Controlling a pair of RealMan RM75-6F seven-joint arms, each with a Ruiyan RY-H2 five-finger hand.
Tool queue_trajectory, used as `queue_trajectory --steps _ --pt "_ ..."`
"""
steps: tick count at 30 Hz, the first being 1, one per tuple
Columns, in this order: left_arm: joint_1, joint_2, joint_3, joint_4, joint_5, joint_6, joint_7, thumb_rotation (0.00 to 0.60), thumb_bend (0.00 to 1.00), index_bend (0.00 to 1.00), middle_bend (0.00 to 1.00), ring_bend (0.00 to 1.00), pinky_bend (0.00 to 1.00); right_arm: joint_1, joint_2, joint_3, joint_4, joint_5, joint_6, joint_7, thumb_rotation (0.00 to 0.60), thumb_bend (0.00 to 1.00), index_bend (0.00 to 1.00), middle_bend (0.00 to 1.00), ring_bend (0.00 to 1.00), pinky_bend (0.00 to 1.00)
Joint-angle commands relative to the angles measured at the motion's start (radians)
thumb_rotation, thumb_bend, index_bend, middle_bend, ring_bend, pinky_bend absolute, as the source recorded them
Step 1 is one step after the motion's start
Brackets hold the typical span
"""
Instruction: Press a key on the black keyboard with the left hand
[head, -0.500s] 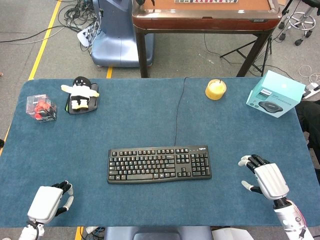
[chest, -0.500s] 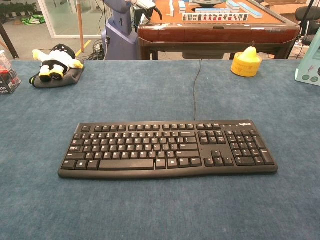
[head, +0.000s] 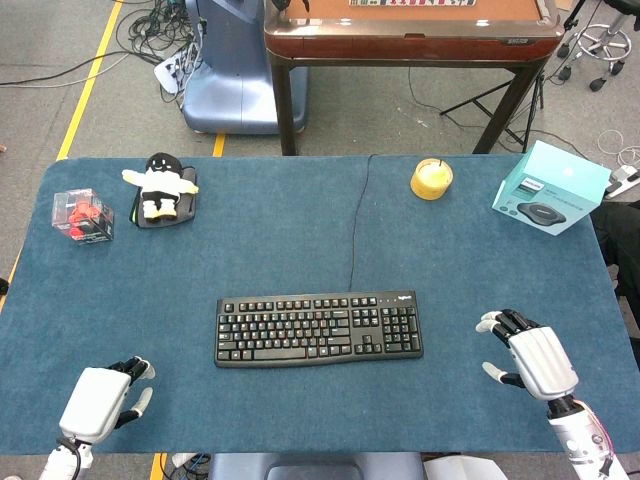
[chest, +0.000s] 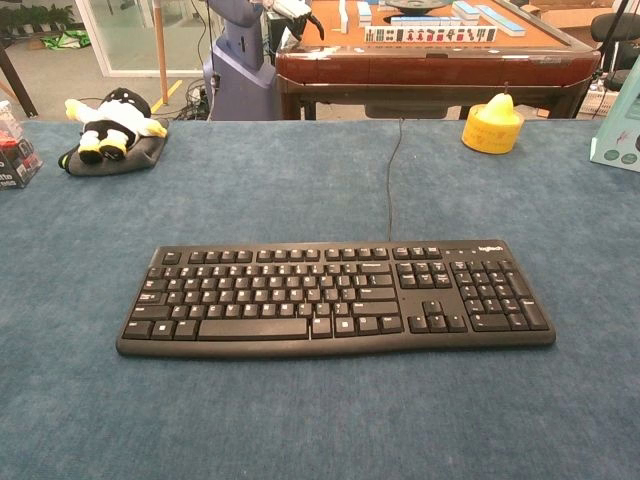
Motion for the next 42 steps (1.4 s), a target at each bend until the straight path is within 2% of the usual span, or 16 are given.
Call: queue_trajectory --steps 1,5,8,12,18,24,33,42 --pt "-0.02 0.027 0.008 -0.037 0.007 -0.035 -0.003 0.6 0.36 0.42 0.54 0.63 0.88 0.0 0.0 0.0 -0.001 -0.001 0.0 0.0 0.6 0.03 0.41 0.34 0.28 0.57" --pt "-0.08 0.107 0.034 -0.109 0.007 -0.151 -0.038 0.6 0.36 0.37 0.64 0.66 0.88 -0.001 0.0 0.0 -0.002 0.0 0.001 -0.002 0.6 0.03 0.41 0.34 0.28 0.57" --pt "-0.123 0.146 0.029 -0.156 0.0 -0.215 -0.028 0.6 0.36 0.3 0.68 0.68 0.88 -0.002 0.002 -0.001 -0.005 -0.004 0.005 -0.003 0.6 0.03 0.41 0.34 0.28 0.57" --pt "-0.165 0.16 0.021 -0.196 -0.004 -0.274 0.004 0.6 0.36 0.24 0.74 0.72 0.9 -0.005 0.005 0.0 -0.008 -0.006 0.014 -0.002 0.6 0.03 0.41 0.34 0.28 0.57" --pt "-0.252 0.169 -0.002 -0.245 -0.057 -0.404 0.014 0.6 0.36 0.21 0.77 0.74 0.91 -0.009 0.013 0.002 -0.012 -0.011 0.029 0.005 0.6 0.03 0.41 0.34 0.28 0.57" --pt "-0.303 0.129 -0.037 -0.246 -0.129 -0.457 0.059 0.6 0.4 0.17 0.81 0.76 0.92 -0.011 0.018 0.004 -0.011 -0.01 0.035 0.015 0.6 0.03 0.41 0.34 0.28 0.57" --pt "-0.363 0.101 -0.059 -0.27 -0.26 -0.514 0.149 0.6 0.4 0.15 0.85 0.79 0.93 -0.009 0.019 0.006 -0.009 -0.004 0.028 0.021 0.6 0.03 0.41 0.34 0.28 0.57" --pt "-0.442 0.045 -0.071 -0.259 -0.48 -0.544 0.277 0.6 0.4 0.11 0.85 0.8 0.93 -0.011 0.028 0.012 -0.008 0.002 0.036 0.038 0.6 0.03 0.41 0.34 0.28 0.57"
